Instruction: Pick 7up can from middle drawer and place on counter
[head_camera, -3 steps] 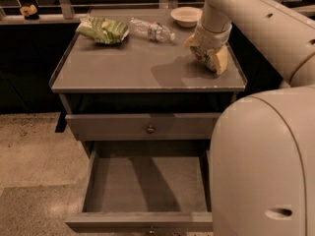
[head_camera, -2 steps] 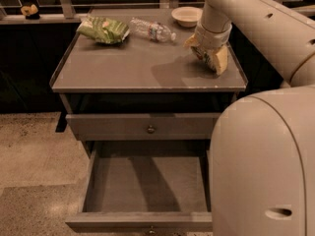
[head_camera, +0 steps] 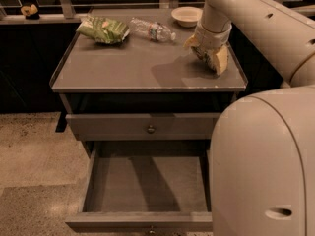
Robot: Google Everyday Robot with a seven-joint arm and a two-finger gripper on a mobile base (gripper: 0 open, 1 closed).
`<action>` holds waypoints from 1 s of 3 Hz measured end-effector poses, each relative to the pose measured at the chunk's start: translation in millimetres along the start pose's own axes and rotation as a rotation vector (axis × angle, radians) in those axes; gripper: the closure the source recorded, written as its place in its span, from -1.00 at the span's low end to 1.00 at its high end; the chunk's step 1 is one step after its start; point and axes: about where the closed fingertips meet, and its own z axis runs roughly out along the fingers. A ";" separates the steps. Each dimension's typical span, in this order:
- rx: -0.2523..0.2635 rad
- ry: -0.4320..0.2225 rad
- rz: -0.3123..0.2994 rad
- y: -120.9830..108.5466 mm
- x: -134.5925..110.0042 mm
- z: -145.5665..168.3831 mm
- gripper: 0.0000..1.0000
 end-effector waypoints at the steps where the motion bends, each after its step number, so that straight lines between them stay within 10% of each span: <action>1: 0.000 0.000 0.000 0.0 0.0 0.0 -0.30; 3: 0.000 0.000 0.000 0.0 0.0 0.1 -1.00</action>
Offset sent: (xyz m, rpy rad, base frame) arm 0.0000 0.0000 0.0000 0.0000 0.0000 0.0000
